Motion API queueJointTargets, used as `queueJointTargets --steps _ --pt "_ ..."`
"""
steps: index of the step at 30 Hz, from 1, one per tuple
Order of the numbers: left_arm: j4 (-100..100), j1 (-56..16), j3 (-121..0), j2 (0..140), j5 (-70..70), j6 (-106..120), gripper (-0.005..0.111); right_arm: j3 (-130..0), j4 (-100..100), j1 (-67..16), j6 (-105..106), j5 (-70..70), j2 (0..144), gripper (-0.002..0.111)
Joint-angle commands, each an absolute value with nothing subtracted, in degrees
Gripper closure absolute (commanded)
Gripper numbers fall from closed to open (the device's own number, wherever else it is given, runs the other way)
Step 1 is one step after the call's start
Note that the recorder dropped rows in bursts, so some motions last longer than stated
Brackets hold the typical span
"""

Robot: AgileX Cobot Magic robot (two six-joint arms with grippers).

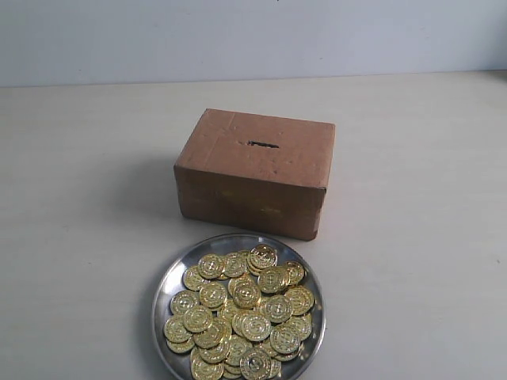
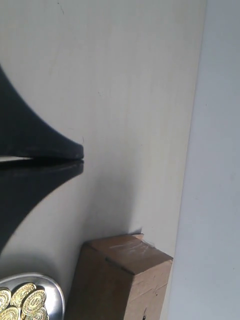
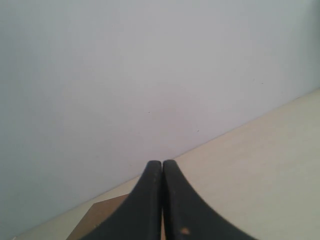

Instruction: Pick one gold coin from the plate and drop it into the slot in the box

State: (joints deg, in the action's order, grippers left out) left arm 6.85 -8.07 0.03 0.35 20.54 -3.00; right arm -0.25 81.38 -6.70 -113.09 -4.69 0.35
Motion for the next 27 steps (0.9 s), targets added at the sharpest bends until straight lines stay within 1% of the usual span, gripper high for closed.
queueJointTargets --steps 1,8,14,17,20,22,27 --pt "6.66 -7.98 0.0 0.0 20.38 -3.26 0.107 0.0 81.56 -6.34 -113.06 -4.61 0.0 0.108" --pt "6.66 -7.98 0.0 0.0 20.38 -3.26 0.107 0.0 81.64 -6.2 -110.09 -4.7 0.0 0.108" --pt "6.66 -7.98 0.0 0.0 20.38 -3.26 0.107 0.0 81.64 -6.2 -98.32 -2.3 0.0 0.108" --pt "6.66 -7.98 0.0 0.0 20.38 -3.26 0.107 0.0 79.57 -6.2 -87.35 -0.7 0.0 0.108" --pt "6.66 -7.98 0.0 0.0 20.38 -3.26 0.107 0.0 71.95 -6.2 -74.72 -0.84 0.0 0.108" --pt "6.66 -7.98 0.0 0.0 20.38 -3.26 0.107 0.0 62.71 -6.2 -64.43 -2.95 0.0 0.108" --pt "6.66 -7.98 0.0 0.0 20.38 -3.26 0.107 0.0 35.11 -6.2 -34.81 -14.34 0.0 0.108"
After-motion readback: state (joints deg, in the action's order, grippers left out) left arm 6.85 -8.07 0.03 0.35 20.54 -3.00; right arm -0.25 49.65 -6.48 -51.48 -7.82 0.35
